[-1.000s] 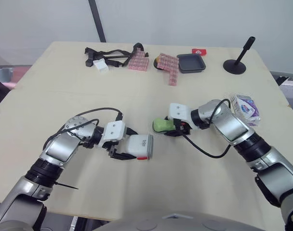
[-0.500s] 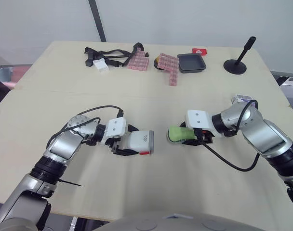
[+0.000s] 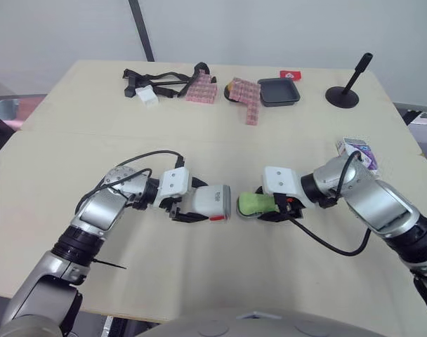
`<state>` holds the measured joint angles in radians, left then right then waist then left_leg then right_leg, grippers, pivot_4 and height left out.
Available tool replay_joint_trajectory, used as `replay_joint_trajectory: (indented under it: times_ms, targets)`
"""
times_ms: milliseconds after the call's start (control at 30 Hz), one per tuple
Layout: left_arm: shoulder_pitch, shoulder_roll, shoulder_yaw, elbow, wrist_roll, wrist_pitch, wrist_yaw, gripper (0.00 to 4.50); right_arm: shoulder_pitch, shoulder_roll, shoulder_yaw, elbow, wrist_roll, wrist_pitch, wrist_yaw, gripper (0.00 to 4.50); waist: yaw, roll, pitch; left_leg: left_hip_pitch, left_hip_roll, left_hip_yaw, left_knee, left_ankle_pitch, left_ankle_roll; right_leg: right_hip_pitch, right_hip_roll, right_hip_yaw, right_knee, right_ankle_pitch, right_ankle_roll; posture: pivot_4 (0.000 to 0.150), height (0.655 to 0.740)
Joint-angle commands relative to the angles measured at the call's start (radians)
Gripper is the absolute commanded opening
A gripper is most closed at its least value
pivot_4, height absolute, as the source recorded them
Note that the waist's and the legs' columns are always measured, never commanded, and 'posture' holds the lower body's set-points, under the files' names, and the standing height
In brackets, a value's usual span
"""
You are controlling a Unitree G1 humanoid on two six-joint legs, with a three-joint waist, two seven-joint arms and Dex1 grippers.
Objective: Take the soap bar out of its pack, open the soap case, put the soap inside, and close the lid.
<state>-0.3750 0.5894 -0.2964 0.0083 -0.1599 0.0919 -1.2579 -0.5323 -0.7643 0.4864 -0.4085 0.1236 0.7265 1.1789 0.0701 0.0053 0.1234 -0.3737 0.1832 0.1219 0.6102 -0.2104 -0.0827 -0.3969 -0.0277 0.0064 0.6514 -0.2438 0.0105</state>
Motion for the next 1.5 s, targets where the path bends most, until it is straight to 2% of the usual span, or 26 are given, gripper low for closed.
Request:
replay_joint_trajectory:
  times_ms: [33, 867, 1233, 1300, 1400, 1500]
  targets:
    - [-0.018, -0.006, 0.001, -0.016, 0.004, -0.022, 0.009, 3.47, -0.05, 0.019, 0.005, -0.014, -0.001, 0.019, -0.008, 2.53, 0.0, 0.0, 0.0, 0.0, 0.0, 0.0, 0.0, 0.0, 0.0, 0.0, 0.0, 0.0, 0.0, 0.0, 0.0, 0.15, 0.74]
    - [-0.042, -0.052, -0.016, -0.008, 0.017, -0.032, 0.035, 3.47, -0.21, 0.072, 0.141, 0.001, -0.049, 0.144, -0.041, 2.53, 0.005, 0.0, 0.0, 0.0, -0.001, 0.0, 0.0, 0.0, -0.001, 0.0, 0.001, 0.0, 0.001, 0.0, 0.0, 0.15, 0.74]
    - [-0.045, -0.063, -0.008, -0.007, 0.01, -0.007, 0.049, 3.47, -0.235, 0.081, 0.16, -0.006, -0.042, 0.172, -0.053, 2.53, 0.005, 0.0, 0.0, 0.0, -0.001, 0.0, 0.0, 0.0, -0.001, 0.0, 0.001, 0.0, 0.002, 0.0, 0.0, 0.15, 0.74]
    - [-0.047, -0.064, -0.009, -0.005, 0.011, -0.005, 0.049, 3.47, -0.232, 0.088, 0.151, -0.005, -0.035, 0.181, -0.059, 3.56, 0.005, 0.0, 0.0, 0.0, -0.001, 0.0, 0.0, 0.0, -0.001, 0.0, 0.001, 0.0, 0.002, 0.0, 0.0, 0.15, 0.74]
    - [-0.047, -0.065, -0.013, -0.004, 0.012, -0.005, 0.048, 3.47, -0.232, 0.088, 0.145, -0.001, -0.033, 0.182, -0.06, 4.48, 0.006, 0.0, 0.0, 0.0, -0.001, 0.0, 0.0, 0.0, -0.001, 0.0, 0.001, 0.0, 0.002, 0.0, 0.0, 0.15, 0.74]
    - [-0.046, -0.066, -0.017, -0.004, 0.013, -0.005, 0.045, 3.47, -0.229, 0.081, 0.136, -0.001, -0.029, 0.178, -0.059, 4.48, 0.006, 0.0, 0.0, 0.0, -0.001, 0.0, 0.0, 0.0, -0.001, 0.0, 0.001, 0.0, 0.002, 0.0, 0.0, 0.15, 0.74]
